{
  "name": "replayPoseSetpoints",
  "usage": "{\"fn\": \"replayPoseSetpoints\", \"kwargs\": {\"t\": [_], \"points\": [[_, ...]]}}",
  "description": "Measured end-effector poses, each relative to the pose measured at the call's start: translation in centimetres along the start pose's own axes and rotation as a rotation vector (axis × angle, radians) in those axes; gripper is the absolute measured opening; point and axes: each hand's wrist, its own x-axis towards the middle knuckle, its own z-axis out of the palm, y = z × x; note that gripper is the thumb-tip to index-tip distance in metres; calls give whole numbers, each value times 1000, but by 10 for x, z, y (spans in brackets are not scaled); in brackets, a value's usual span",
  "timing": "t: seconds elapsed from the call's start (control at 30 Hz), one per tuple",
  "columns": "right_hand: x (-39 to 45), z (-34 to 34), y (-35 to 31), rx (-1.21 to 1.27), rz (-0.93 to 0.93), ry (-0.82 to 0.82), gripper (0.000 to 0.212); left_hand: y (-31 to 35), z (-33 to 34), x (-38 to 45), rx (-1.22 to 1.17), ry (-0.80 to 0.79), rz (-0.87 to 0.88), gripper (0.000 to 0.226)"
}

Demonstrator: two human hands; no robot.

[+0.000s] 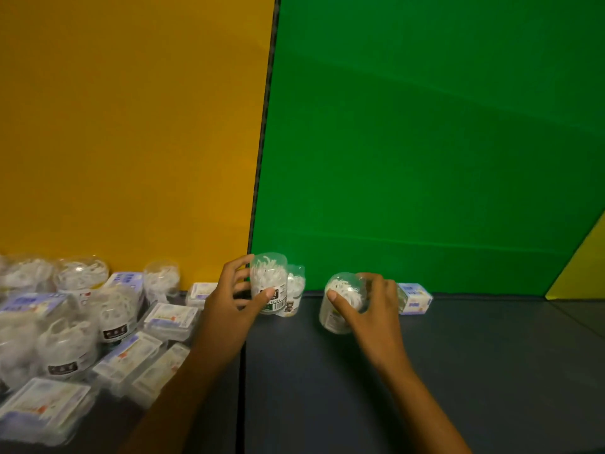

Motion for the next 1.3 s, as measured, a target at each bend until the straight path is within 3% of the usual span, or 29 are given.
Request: {"fn": "replayPoseSetpoints", "kwargs": {"t": [0.4,1.07,1.2,1.3], "points": [[42,71,34,83,3,41,57,-20,7,5,78,103,26,59],[33,70,34,89,14,-15,82,-18,-3,-3,103,79,25,60],[24,37,39,-79,-104,15,70,-14,-3,-6,112,29,-13,60],[17,0,48,-307,-189,-72,62,-7,4,-8,104,23,-17,60]]}}
